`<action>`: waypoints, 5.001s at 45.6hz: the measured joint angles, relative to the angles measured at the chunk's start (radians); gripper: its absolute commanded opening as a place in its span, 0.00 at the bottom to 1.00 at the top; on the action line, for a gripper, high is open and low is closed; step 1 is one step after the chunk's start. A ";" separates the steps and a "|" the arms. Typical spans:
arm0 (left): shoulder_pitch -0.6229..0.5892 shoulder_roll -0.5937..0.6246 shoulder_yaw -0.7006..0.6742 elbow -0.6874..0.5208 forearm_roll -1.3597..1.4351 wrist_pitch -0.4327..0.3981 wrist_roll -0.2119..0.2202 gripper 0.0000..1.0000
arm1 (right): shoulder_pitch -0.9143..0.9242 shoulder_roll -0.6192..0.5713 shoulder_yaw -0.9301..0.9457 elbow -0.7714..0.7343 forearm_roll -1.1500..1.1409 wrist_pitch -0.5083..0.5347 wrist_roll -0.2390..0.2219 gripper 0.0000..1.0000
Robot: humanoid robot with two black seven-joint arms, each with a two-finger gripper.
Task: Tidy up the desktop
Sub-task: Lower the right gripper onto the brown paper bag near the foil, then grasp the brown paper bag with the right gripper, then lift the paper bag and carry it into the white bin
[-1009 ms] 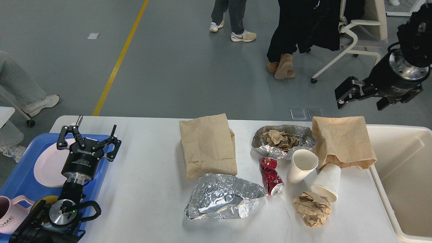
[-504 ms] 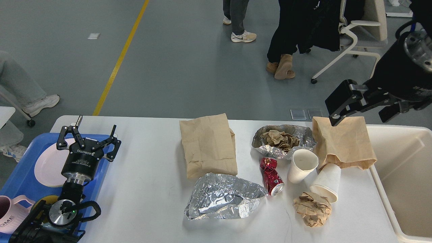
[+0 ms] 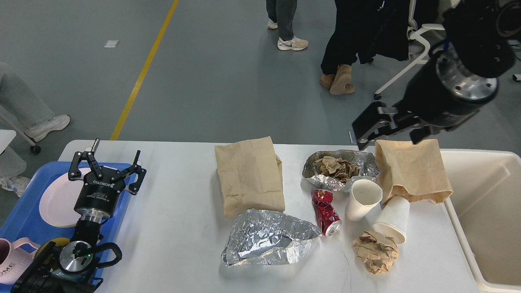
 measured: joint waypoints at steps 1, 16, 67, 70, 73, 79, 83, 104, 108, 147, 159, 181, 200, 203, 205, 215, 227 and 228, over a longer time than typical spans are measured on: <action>0.000 0.000 0.000 0.000 0.000 0.000 0.000 0.96 | -0.028 -0.001 0.030 -0.014 0.002 -0.016 0.000 0.99; 0.000 -0.001 0.000 0.000 -0.001 -0.001 0.000 0.96 | -0.699 0.200 0.377 -0.493 -0.055 -0.236 -0.004 1.00; 0.000 -0.001 0.000 0.000 -0.001 -0.001 0.000 0.96 | -1.374 0.472 0.454 -1.126 -0.144 -0.515 -0.070 1.00; 0.000 -0.001 0.000 0.000 -0.001 -0.001 0.000 0.96 | -1.375 0.472 0.483 -1.123 -0.143 -0.515 -0.069 1.00; 0.000 -0.001 0.000 0.000 -0.001 -0.001 0.000 0.96 | -1.379 0.472 0.513 -1.122 -0.143 -0.514 -0.069 1.00; 0.000 -0.001 0.000 0.000 -0.001 -0.001 0.000 0.96 | -1.406 0.472 0.545 -1.122 -0.142 -0.515 -0.069 1.00; 0.000 -0.001 0.000 0.000 -0.001 -0.001 0.000 0.96 | -1.418 0.471 0.548 -1.122 -0.142 -0.518 -0.069 1.00; 0.000 -0.001 0.000 0.000 -0.001 0.000 0.000 0.96 | -1.491 0.466 0.554 -1.116 -0.144 -0.605 -0.066 0.59; 0.000 0.000 0.000 0.000 -0.001 0.000 0.000 0.96 | -1.509 0.466 0.554 -1.116 -0.155 -0.625 -0.066 0.48; 0.000 0.000 0.001 0.000 -0.001 0.000 0.000 0.96 | -1.516 0.464 0.555 -1.129 -0.204 -0.660 -0.139 0.00; 0.000 0.000 0.000 0.000 -0.001 0.000 0.000 0.96 | -1.428 0.456 0.566 -1.085 -0.167 -0.649 -0.148 0.00; 0.000 0.000 0.000 0.000 -0.001 -0.001 0.000 0.96 | -1.112 0.277 0.508 -0.785 -0.091 -0.560 -0.255 0.00; 0.000 0.000 0.000 0.000 -0.001 -0.001 0.000 0.96 | -0.472 0.138 0.161 -0.418 0.033 -0.261 -0.255 0.00; 0.000 0.000 0.000 0.000 -0.001 -0.001 0.000 0.96 | -0.384 0.099 0.123 -0.401 0.034 -0.149 -0.250 0.00; 0.000 0.000 0.000 0.000 -0.001 -0.001 0.000 0.96 | -0.336 0.070 0.106 -0.389 0.034 -0.089 -0.248 0.00; 0.000 0.001 0.000 0.000 -0.001 -0.001 0.000 0.96 | -0.075 -0.002 -0.030 -0.238 0.034 0.078 -0.218 0.00; 0.000 0.001 0.001 0.000 -0.001 0.000 0.000 0.96 | 0.059 0.016 -0.232 -0.130 0.033 0.131 -0.076 0.00; 0.000 0.001 0.001 0.000 -0.001 0.000 0.000 0.96 | 0.065 0.020 -0.254 -0.126 0.033 0.131 -0.064 0.00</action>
